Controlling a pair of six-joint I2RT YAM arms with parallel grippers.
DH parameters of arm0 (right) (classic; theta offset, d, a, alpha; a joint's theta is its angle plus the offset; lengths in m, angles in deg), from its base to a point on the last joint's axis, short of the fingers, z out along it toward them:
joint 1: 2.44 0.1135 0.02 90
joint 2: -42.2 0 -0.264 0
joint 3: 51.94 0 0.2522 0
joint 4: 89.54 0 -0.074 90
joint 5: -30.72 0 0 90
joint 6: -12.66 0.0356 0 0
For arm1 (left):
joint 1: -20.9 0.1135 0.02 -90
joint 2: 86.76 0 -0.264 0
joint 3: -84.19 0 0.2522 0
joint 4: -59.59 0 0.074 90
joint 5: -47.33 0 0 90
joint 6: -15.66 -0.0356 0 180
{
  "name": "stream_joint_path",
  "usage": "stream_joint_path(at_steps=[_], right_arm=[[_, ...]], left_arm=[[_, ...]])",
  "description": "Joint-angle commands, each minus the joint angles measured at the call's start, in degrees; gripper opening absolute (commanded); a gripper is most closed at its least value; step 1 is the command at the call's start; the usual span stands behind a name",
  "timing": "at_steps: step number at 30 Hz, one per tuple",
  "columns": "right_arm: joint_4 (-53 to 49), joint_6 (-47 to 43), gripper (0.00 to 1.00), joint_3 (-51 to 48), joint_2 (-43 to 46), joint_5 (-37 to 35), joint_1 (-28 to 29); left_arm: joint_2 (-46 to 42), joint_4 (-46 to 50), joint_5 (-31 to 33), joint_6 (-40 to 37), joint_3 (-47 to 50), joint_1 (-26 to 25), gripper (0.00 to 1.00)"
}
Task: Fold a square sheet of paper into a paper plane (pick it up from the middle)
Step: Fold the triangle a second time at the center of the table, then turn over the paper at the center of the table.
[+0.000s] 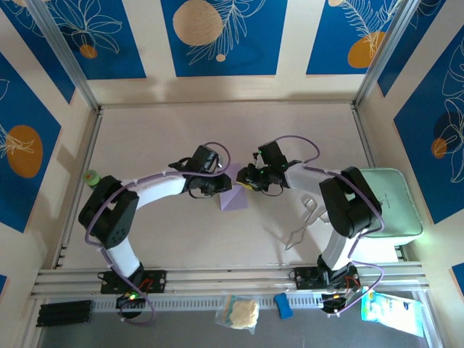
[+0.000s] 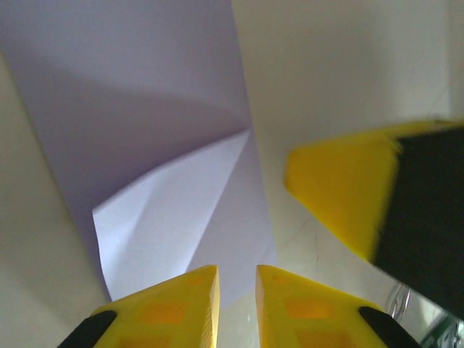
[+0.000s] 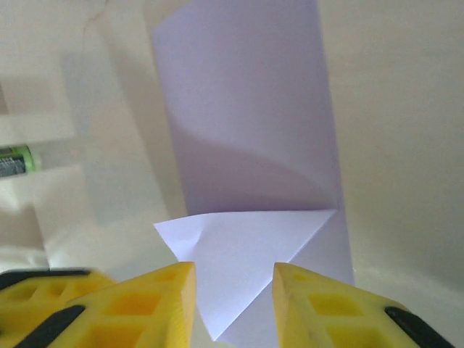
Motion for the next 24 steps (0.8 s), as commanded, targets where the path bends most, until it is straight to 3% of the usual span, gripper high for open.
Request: stream_joint_path(at_steps=[1,12,24], right_arm=[[1.3,5.1,0.36,-2.9,1.9,-2.0,-0.4],[-0.5,7.3,0.38,-1.1,-1.9,-1.7,1.2],[-0.5,8.0,0.37,1.7,-5.3,-0.6,3.5]], left_arm=[[3.2,-0.6,0.9,0.2,-2.3,0.8,0.18],[7.2,-0.1,7.2,0.2,-1.3,1.9,0.08],[8.7,-0.6,7.7,2.1,1.3,2.3,0.06]])
